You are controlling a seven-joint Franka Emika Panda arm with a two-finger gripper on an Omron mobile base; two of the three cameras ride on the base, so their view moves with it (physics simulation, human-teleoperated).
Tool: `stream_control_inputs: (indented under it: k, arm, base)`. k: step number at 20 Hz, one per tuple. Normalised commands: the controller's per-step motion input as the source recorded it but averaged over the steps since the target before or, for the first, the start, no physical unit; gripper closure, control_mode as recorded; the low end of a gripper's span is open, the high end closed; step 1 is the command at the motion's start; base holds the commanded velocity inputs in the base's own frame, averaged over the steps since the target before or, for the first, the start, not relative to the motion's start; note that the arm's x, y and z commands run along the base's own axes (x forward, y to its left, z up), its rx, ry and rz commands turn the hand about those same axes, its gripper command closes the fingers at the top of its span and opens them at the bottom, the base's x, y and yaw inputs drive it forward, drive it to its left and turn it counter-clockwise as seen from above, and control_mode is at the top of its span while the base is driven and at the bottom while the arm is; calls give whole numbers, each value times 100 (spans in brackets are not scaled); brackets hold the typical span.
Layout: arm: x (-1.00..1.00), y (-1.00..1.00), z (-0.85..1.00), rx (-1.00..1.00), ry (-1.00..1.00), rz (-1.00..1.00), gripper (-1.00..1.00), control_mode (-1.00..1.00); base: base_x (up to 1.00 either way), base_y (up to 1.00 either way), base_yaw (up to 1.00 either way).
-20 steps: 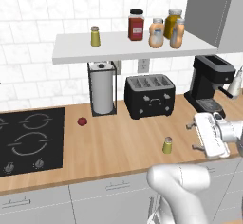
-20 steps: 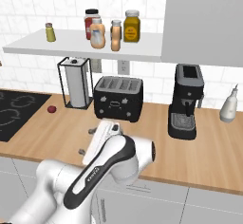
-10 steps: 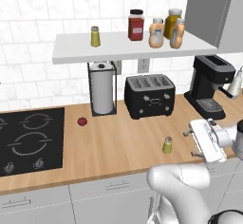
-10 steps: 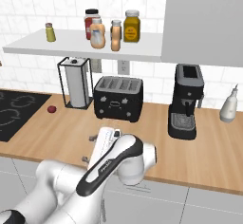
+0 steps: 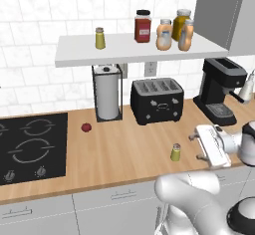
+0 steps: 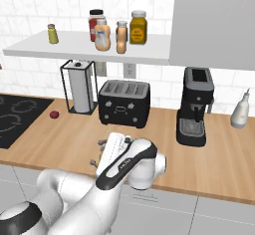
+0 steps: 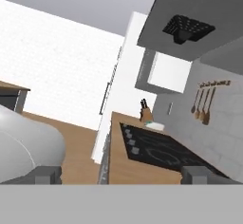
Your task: Put the shaker and condiment bottle from the counter next to their counterparts in the cabinet.
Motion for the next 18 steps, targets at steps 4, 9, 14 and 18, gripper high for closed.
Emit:
stream_control_inputs:
  k: [4, 9, 14, 18]
  arm:
    - [37, -5, -7, 14, 5, 0, -100, -100]
    - [4, 0, -31, 7, 1, 5, -100, -100]
    - [0, 0, -37, 4, 0, 8, -100, -100]
    - [25, 0, -13, 4, 3, 2, -100, -100]
  base:
    - [0, 0, 0]
    - [0, 0, 0]
    - [0, 0, 0]
    - [0, 0, 0]
